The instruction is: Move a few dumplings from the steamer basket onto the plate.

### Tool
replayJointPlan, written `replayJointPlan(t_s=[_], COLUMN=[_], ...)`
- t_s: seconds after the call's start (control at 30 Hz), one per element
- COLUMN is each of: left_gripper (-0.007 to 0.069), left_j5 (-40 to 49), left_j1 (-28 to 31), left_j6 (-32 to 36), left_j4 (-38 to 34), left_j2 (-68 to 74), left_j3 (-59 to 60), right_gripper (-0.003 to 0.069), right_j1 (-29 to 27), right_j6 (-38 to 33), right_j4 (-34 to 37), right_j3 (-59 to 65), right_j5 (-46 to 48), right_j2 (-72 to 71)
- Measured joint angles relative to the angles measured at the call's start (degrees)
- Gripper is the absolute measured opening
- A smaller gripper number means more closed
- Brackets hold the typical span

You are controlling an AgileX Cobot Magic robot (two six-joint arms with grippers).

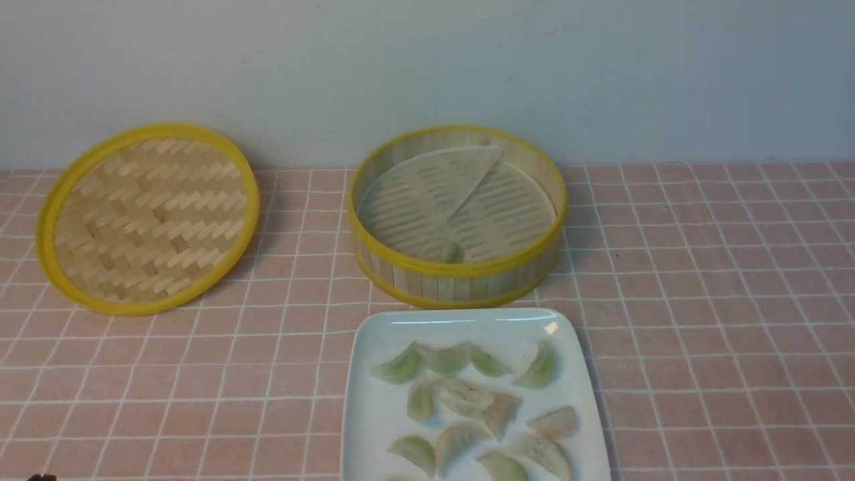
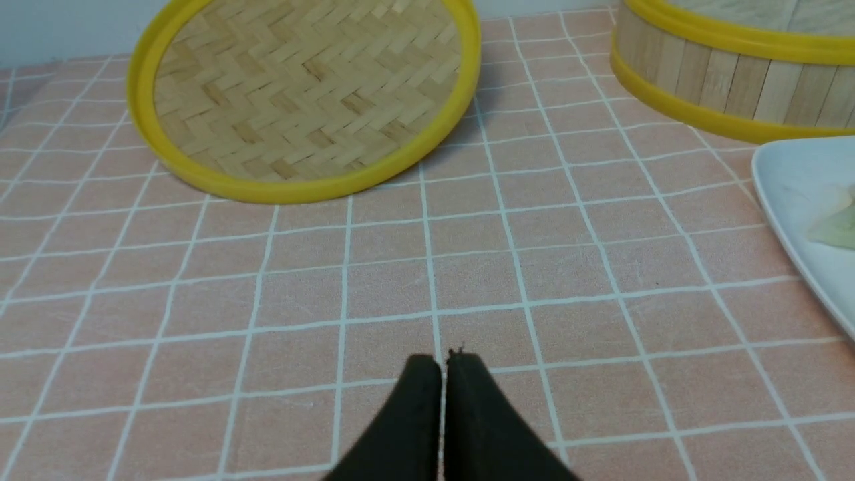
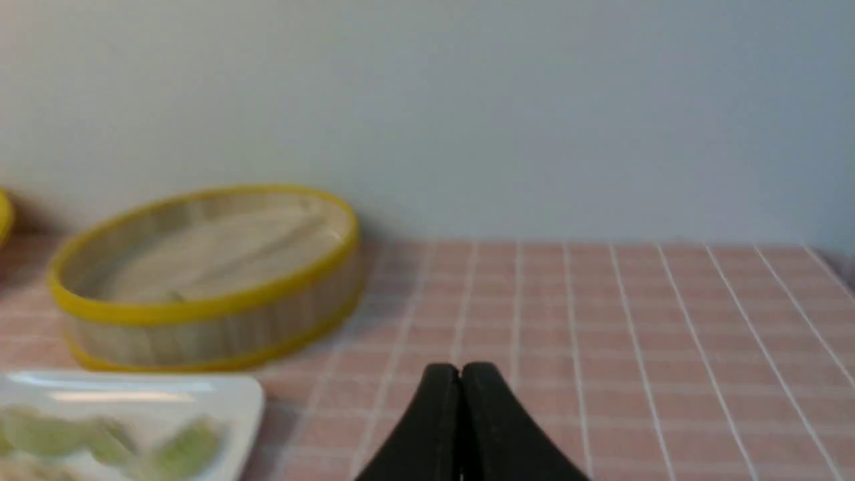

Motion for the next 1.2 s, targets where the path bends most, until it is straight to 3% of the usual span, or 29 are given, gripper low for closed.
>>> replayJointPlan(t_s=[0.13, 1.2], left_gripper=[-0.0006, -0.0006], left_j5=[0.1, 0.2], left_j1=[0.0, 0.0], left_j6=[0.0, 0.0], left_j4=[0.0, 0.0], left_j2=[0.0, 0.0], left_j3=[-0.1, -0.1], right_gripper=[-0.0014, -0.0014], right_j1=[-2.9, -2.9], right_j6=[0.0, 0.0], right_j4=[0.1, 0.3], right_j3=[6.5, 6.7], right_j5=[-1.1, -2.5], right_j2=[0.0, 0.0])
